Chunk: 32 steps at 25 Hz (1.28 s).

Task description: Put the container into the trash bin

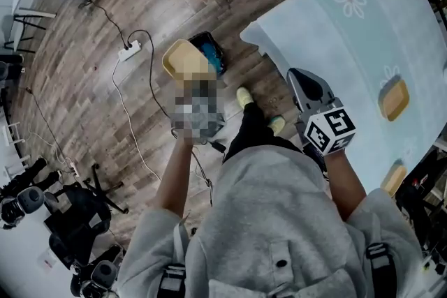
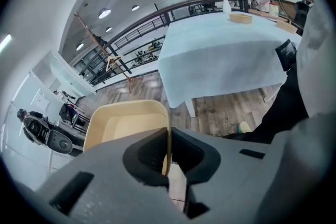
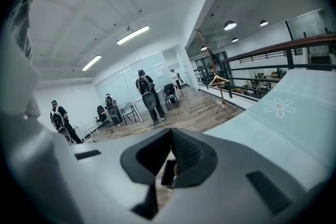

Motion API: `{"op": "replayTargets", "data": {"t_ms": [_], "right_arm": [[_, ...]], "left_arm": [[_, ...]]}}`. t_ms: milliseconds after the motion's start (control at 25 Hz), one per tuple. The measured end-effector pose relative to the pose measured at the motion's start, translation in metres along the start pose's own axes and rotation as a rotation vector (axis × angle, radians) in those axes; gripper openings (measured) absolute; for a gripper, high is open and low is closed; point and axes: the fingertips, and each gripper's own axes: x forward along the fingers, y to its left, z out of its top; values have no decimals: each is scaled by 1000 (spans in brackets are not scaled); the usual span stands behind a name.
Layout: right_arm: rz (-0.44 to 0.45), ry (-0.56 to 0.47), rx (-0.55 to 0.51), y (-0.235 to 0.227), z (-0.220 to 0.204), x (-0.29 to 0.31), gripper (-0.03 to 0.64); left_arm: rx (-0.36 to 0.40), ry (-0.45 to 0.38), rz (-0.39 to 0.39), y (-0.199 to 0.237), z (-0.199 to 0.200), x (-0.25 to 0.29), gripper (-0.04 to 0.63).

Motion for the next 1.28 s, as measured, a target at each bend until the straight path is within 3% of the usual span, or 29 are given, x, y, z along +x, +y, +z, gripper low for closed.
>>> {"op": "replayTargets", "data": {"t_ms": [400,680,760,840,1000,1280], "right_arm": [[-13,143,-15,-17,-13,60,25],[-29,216,-4,-26,-24,92,25],[-22,225,-5,-23,-24,101,25],[-11,229,-10,-19,-24,107,25],[-16,223,-23,-22,-20,107,25],[-39,200,-22,-27,-14,100,25]], "left_arm": [[-77,17,-104,13,-20,74,29],[-149,40,-109,33,-43,117,31],[-155,59,-97,41,-50,127,34],[-177,84,-104,42,-60,132,134],[-245,95,-130,35,-65,132,137],[-299,51,-121,41,-50,123,135]]}}
